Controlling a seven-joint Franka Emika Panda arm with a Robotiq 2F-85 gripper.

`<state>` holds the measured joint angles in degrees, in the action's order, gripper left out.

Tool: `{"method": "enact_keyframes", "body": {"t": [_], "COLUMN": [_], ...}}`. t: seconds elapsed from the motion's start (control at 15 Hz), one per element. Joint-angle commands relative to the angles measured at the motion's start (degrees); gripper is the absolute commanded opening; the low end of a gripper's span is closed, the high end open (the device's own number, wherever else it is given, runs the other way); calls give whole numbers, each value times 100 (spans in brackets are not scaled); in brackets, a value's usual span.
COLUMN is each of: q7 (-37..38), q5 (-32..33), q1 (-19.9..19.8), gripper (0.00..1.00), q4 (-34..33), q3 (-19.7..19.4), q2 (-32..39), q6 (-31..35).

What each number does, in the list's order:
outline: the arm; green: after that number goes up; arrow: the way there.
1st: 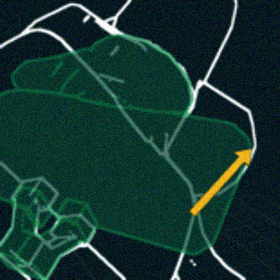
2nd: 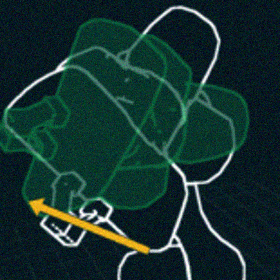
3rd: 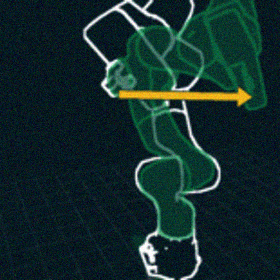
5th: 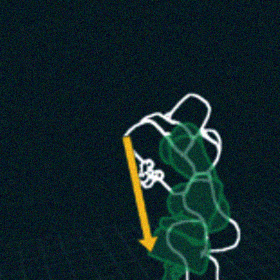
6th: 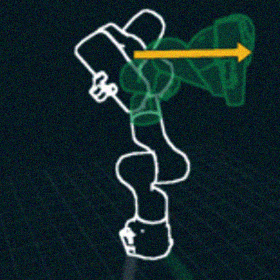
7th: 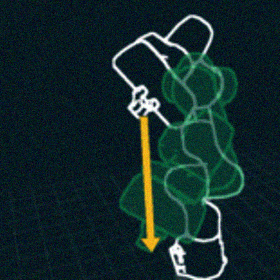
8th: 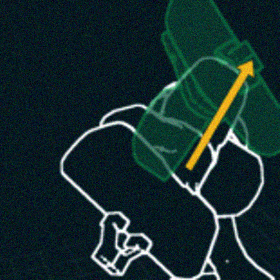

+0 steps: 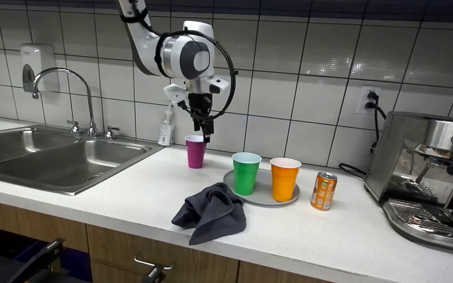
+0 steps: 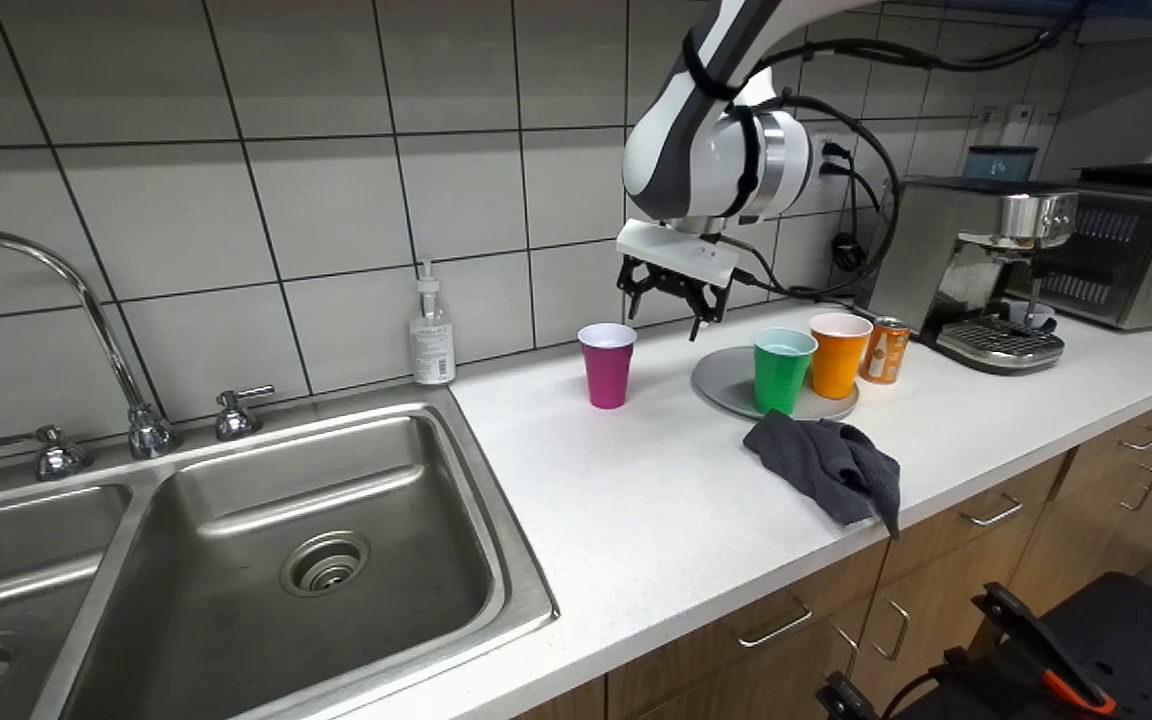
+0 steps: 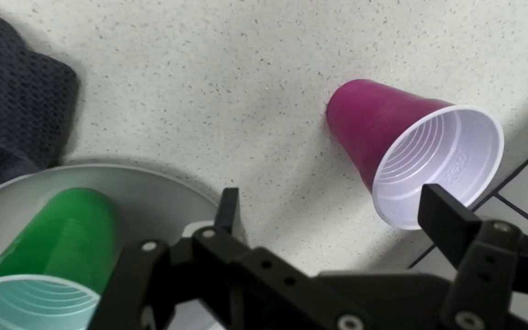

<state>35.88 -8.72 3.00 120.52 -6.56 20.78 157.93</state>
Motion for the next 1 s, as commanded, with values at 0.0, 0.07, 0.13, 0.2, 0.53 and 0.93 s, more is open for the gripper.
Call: {"method": "enact_keyframes", "body": {"t": [0.0,0.07,0.13,0.2,0.53,0.93], "q7": [-64,-60,-66,-75,-103,-27], "q5": [138,163,178,184,177,279], "q1": [75,94,106,116,162,259], "gripper": [100,100,100,100,100,100], "q4": [-465,-554,-657,-740,-1202,-1656], "q3": [-57,-69,-72,-69,-66,-173], "q2": [288,365,447,518,883,1234], "q6": [-187,-199,-224,-243,-369,-598]}}
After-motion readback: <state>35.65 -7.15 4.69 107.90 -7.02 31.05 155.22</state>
